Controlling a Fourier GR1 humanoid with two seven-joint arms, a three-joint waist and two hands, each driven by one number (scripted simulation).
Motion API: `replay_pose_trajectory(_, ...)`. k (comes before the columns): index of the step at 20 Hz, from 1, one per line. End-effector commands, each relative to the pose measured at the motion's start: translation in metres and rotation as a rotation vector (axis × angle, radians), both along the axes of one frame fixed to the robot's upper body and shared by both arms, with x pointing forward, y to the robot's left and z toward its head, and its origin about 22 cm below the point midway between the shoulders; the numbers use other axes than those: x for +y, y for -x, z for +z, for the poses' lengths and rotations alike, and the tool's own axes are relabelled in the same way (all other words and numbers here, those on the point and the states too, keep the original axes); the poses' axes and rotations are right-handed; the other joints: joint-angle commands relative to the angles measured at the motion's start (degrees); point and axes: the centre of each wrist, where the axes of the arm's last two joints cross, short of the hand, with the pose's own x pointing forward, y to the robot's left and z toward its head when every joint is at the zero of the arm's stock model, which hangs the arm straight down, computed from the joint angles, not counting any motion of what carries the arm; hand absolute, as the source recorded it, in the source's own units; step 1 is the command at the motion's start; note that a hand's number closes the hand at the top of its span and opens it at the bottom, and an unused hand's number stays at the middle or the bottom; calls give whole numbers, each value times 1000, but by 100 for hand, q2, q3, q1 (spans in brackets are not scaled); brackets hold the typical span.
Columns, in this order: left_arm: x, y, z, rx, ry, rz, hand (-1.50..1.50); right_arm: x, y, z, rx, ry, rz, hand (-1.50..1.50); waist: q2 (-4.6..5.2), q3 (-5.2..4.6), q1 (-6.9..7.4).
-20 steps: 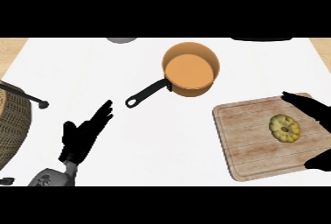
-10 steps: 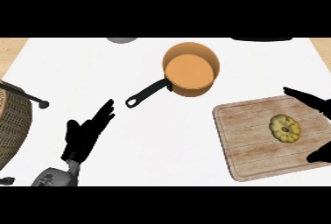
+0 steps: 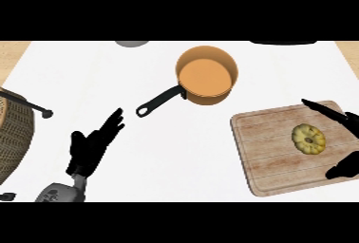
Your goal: Pick the squash from the cutting board and place it in the pot
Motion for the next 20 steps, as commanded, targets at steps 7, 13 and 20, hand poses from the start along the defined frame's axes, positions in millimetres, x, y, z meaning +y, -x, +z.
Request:
replay_pose_trajectory(7, 4, -4, -9, 16, -13, -9, 0, -2, -4, -55, 55, -49, 26, 150, 22, -15, 0)
replay_pose_trajectory(13, -16, 9, 0, 37, -14, -9, 0, -13, -6, -66, 16, -39, 63, 150, 31, -9, 54)
replay_pose_trajectory(20, -10, 7, -5, 30, -13, 2, 0, 23, 0, -106, 32, -317, -177, 150, 12, -15, -47)
